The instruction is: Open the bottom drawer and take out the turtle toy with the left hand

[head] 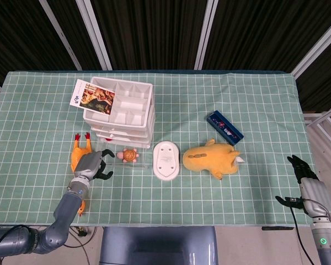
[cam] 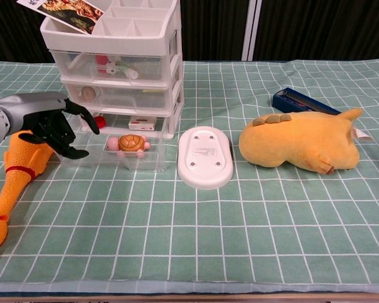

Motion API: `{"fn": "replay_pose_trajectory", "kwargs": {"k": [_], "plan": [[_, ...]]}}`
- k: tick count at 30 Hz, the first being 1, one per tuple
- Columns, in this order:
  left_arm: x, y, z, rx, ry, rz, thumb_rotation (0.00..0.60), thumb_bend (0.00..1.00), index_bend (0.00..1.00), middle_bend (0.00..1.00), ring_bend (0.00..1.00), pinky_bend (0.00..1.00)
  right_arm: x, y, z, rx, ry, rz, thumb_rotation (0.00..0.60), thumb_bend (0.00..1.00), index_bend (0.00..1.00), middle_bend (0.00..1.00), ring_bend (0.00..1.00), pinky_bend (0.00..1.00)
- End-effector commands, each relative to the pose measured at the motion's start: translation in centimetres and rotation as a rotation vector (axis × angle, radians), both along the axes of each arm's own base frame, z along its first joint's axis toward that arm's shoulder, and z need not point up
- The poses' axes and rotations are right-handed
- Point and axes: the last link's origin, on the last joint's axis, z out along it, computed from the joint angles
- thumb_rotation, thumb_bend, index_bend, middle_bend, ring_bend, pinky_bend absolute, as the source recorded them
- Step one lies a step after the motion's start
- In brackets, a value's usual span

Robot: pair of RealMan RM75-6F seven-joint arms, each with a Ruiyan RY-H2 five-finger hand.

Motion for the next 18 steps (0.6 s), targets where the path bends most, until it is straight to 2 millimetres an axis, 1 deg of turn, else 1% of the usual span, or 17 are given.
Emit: {"fn": "replay_pose_trajectory", "kwargs": {"k": [1,5,10,18], "plan": [[1.1,1.0,0.7,0.044,0.008,-0.042,0.600,0.28,0.31,0.93,0.96,1.00,0.0,0.0,0.0,0.000,-0.001,0.000,0.600,0.12,0.00,0.00,0.00,0.19],[2.2,2.5,1.0,0.073,0.058,-0.083,0.600,0.30,0.36,0.98,1.00,1.00,0.0,0.0,0.0,0.001,-0.002,0.000,0.600,0.12,0.00,0.00,0.00,0.19],[2.8,4.1,0.4,0.076,0.126,-0.070,0.600,0.30,0.37,1.00,1.00,1.00,0.0,0.0,0.0,0.000,-0.003,0.000,0.600,0.12,0.00,0.00,0.00,0.19],[2.8,5.1,-1.5,0.040,0.228,-0.038,0.600,0.30,0.37,1.00,1.00,1.00,0.0,0.0,0.0,0.001,-0.011,-0.002,0.600,0.12,0.00,0.00,0.00,0.19]]}}
